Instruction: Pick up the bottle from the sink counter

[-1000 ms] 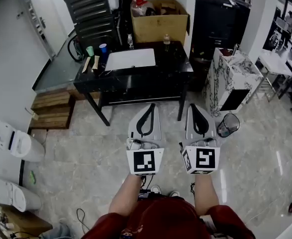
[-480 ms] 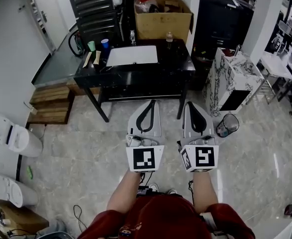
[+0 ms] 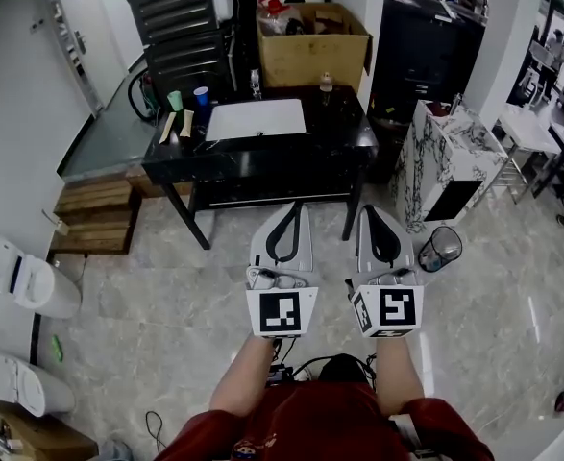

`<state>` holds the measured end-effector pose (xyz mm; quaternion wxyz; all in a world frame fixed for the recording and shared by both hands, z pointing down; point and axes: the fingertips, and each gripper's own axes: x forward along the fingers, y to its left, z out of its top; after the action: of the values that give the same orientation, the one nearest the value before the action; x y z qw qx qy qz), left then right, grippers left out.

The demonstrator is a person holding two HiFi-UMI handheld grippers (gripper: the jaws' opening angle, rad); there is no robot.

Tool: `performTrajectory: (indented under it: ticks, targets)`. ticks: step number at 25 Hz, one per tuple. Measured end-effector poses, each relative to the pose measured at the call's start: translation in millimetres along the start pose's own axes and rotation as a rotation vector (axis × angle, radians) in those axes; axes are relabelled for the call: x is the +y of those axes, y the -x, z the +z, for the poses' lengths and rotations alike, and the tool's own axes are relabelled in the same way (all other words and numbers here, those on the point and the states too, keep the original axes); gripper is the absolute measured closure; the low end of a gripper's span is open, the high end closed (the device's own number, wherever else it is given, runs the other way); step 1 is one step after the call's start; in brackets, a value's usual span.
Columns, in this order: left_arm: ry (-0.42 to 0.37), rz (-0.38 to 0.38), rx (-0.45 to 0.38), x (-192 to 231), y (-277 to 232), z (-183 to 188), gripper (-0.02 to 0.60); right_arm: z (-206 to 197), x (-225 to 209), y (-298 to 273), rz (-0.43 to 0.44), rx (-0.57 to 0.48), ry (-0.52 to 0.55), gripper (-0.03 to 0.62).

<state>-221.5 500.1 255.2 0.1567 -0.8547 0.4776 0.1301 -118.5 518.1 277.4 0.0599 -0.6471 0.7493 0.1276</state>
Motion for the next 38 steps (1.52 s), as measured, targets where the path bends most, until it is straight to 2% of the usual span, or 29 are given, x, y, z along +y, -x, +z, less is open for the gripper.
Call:
performTrajectory:
  ticks: [3, 6, 10, 13, 18, 23, 26, 31, 38]
  targets:
    - [0.013, -0.005, 0.008, 2.1, -2.5, -5.7, 0.578, -3.5, 0.1, -5.0, -0.007, -0.001, -0.007, 0.592]
    - [-0.007, -0.011, 0.012, 6.0, -11.9, -12.3, 0.578, -6.6, -0.7, -15.7, -0.005, -0.008, 0.004, 0.592]
    - [-0.009, -0.007, 0.011, 11.0, -32.0, -21.3, 0.578, -11.5, -3.0, -34.1, 0.012, -0.014, 0.046, 0.592]
    - [-0.018, -0.005, 0.013, 11.1, -53.7, -28.8, 0.578, -15.4, -13.9, -51.1, 0.024, -0.026, 0.04, 0.592]
    - [-0.016, -0.016, 0.007, 2.4, -94.3, -45.0, 0.578, -29.6, -48.0, -82.0, 0.0, -0.013, 0.028, 0.592]
    - [-0.052, -0.032, 0.019, -8.4, -139.4, -60.0, 0.578, -46.7, -86.3, -115.8, -0.02, 0.034, 0.027, 0.592]
    - [-0.019, -0.018, 0.022, -13.0, -162.5, -67.5, 0.578, -51.6, -104.9, -131.4, -0.013, 0.032, 0.023, 0.591]
    - [-0.052, -0.021, 0.018, -20.7, -202.0, -77.8, 0.578, -60.5, -133.3, -156.9, 0.003, 0.031, 0.019, 0.592]
    - [-0.036, -0.011, 0.039, -41.6, -253.7, -97.0, 0.578, -74.5, -181.0, -186.7, 0.018, 0.027, 0.004, 0.592]
